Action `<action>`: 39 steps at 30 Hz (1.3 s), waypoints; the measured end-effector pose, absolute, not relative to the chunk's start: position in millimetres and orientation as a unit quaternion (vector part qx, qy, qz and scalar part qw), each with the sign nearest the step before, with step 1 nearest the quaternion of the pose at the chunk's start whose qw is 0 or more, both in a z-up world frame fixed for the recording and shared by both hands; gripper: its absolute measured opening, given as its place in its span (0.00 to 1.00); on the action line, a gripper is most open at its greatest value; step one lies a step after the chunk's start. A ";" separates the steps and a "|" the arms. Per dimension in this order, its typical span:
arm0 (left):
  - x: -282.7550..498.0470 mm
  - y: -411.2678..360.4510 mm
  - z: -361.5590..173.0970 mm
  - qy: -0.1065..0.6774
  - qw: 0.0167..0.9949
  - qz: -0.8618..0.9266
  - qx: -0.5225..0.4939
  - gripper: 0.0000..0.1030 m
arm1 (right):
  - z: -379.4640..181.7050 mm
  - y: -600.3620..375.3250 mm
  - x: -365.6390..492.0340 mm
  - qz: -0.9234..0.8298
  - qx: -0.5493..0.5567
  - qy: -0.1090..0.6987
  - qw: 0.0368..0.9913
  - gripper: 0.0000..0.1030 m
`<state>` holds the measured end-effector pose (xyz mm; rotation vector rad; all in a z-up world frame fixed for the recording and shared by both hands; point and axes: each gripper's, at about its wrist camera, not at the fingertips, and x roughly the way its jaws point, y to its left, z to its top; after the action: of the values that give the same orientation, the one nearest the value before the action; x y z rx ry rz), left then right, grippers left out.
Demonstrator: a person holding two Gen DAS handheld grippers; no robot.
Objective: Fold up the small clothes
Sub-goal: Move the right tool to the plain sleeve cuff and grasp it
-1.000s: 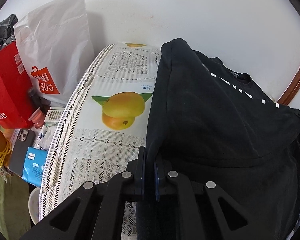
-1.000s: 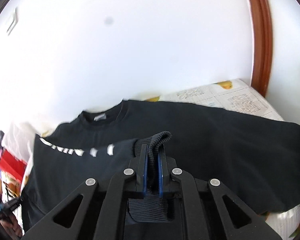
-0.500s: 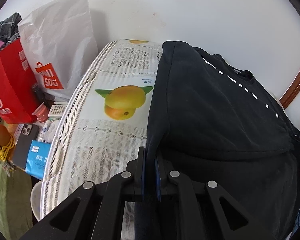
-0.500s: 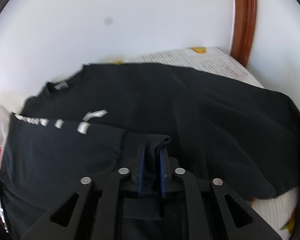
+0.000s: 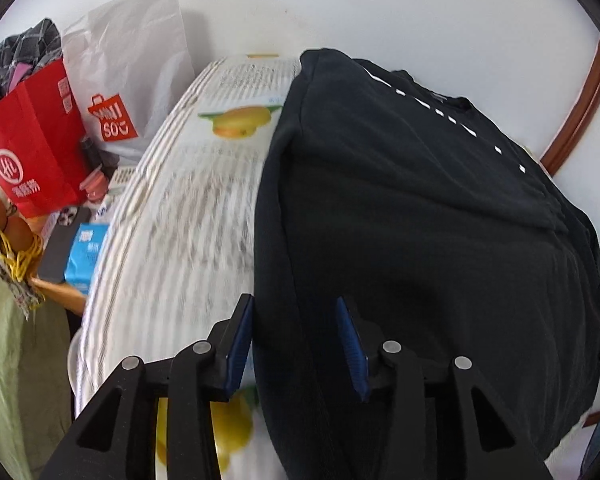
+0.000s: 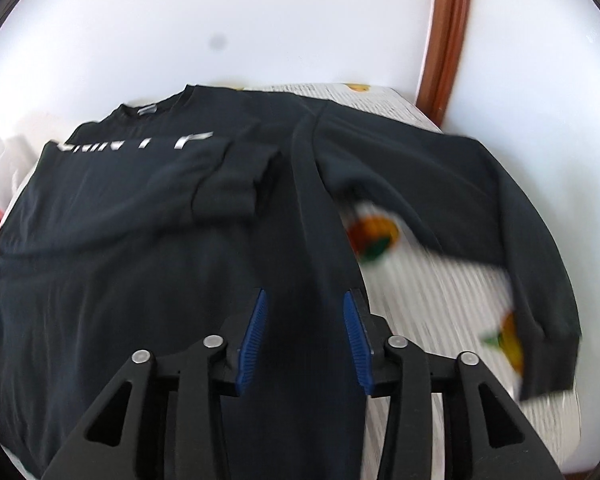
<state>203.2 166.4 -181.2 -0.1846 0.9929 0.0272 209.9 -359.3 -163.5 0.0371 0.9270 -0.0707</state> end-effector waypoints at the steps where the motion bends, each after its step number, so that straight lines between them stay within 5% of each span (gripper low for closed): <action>1: 194.7 165.2 -183.1 0.476 0.875 0.012 -0.090 0.39 | -166.2 -360.6 199.5 -0.033 0.019 0.449 0.893 0.41; 8: 157.3 155.4 -184.5 0.465 0.882 0.018 -0.070 0.37 | -192.8 -357.0 150.7 -0.035 0.013 0.456 0.889 0.40; 11: 148.9 149.3 -183.5 0.458 0.887 0.016 -0.057 0.20 | -193.8 -348.1 138.3 -0.034 -0.009 0.449 0.893 0.23; 14: 145.7 150.3 -182.8 0.456 0.887 0.009 -0.077 0.10 | -194.0 -341.9 130.2 -0.034 -0.023 0.449 0.893 0.17; 21: 143.9 142.1 -179.1 0.463 0.884 0.025 -0.062 0.11 | -189.6 -351.2 118.9 -0.020 -0.016 0.456 0.889 0.16; 24: 146.3 138.8 -174.5 0.458 0.886 0.034 -0.060 0.12 | -177.9 -365.2 114.3 -0.016 -0.005 0.437 0.899 0.22; 27: 149.5 134.6 -169.3 0.452 0.889 0.048 -0.052 0.12 | -163.0 -387.9 114.0 -0.075 -0.012 0.403 0.912 0.40; 39: 182.6 122.8 -173.8 0.462 0.883 0.071 -0.042 0.22 | -176.6 -500.4 161.1 -0.195 0.038 0.409 0.891 0.51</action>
<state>182.6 122.8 -173.8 -0.0868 0.9615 0.1479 161.1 -500.4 -176.6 0.0780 0.8482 -0.4052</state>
